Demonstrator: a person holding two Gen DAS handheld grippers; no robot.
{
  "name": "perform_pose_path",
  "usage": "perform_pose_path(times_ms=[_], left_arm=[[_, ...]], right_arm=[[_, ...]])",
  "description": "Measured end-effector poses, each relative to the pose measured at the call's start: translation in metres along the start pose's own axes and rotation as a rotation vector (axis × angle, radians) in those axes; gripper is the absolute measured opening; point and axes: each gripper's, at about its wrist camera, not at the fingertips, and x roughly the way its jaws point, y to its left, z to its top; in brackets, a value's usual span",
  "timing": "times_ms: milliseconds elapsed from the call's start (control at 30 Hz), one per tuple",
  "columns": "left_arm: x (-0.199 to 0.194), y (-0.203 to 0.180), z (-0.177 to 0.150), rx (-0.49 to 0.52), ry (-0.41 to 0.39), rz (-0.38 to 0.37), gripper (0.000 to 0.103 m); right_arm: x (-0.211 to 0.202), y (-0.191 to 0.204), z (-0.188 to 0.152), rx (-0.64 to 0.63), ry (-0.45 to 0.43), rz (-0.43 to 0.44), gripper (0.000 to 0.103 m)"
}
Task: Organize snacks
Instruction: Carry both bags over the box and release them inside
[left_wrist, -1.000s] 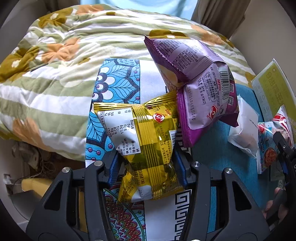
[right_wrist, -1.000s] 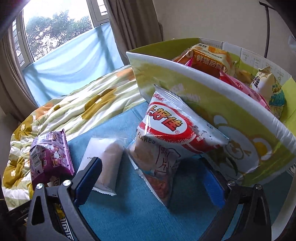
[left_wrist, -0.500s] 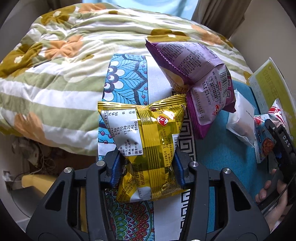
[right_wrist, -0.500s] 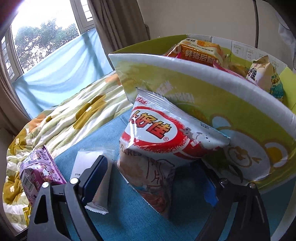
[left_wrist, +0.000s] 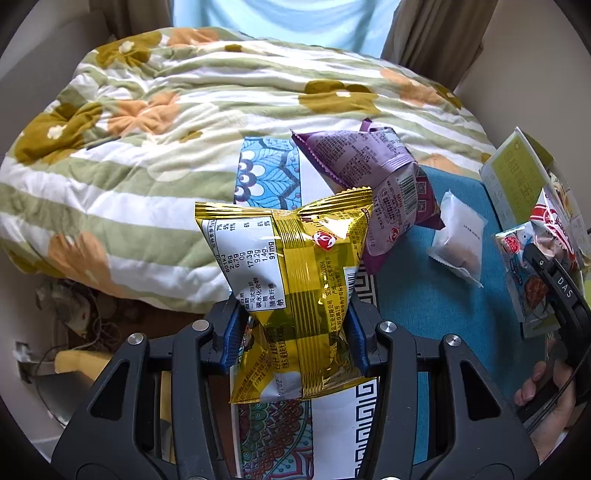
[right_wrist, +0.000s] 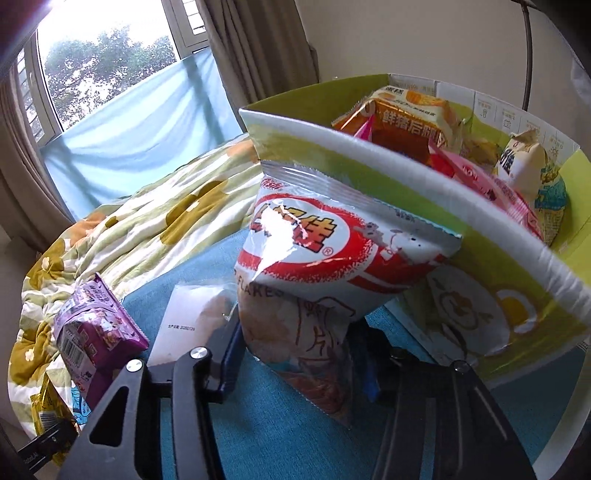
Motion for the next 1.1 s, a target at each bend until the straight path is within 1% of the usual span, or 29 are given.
perform_pose_path(times_ms=[200, 300, 367, 500, 600, 733, 900, 1100], left_arm=[[-0.048, -0.016, 0.017, 0.034, -0.079, 0.002, 0.043], [-0.069, -0.036, 0.030, 0.054, -0.122, -0.022, 0.043], [-0.082, -0.056, 0.039, 0.082, -0.150, -0.045, 0.043], [-0.103, -0.109, 0.051, 0.135, -0.202, -0.101, 0.043], [-0.112, -0.154, 0.057, 0.144, -0.216, -0.151, 0.043], [-0.120, -0.217, 0.060, 0.149, -0.230, -0.195, 0.043], [-0.110, -0.296, 0.058, 0.150, -0.209, -0.226, 0.043], [-0.084, -0.372, 0.052, 0.132, -0.158, -0.208, 0.043]], right_arm=[[-0.043, 0.005, 0.021, -0.041, -0.015, 0.093, 0.047], [-0.068, 0.002, 0.036, -0.060, -0.033, 0.138, 0.047], [-0.083, -0.002, 0.049, -0.069, -0.048, 0.160, 0.047], [-0.105, -0.020, 0.080, -0.085, -0.068, 0.186, 0.047], [-0.114, -0.045, 0.100, -0.109, -0.070, 0.195, 0.047], [-0.117, -0.082, 0.129, -0.156, -0.067, 0.200, 0.047], [-0.111, -0.133, 0.167, -0.191, -0.062, 0.202, 0.047], [-0.091, -0.181, 0.197, -0.222, -0.022, 0.238, 0.047]])
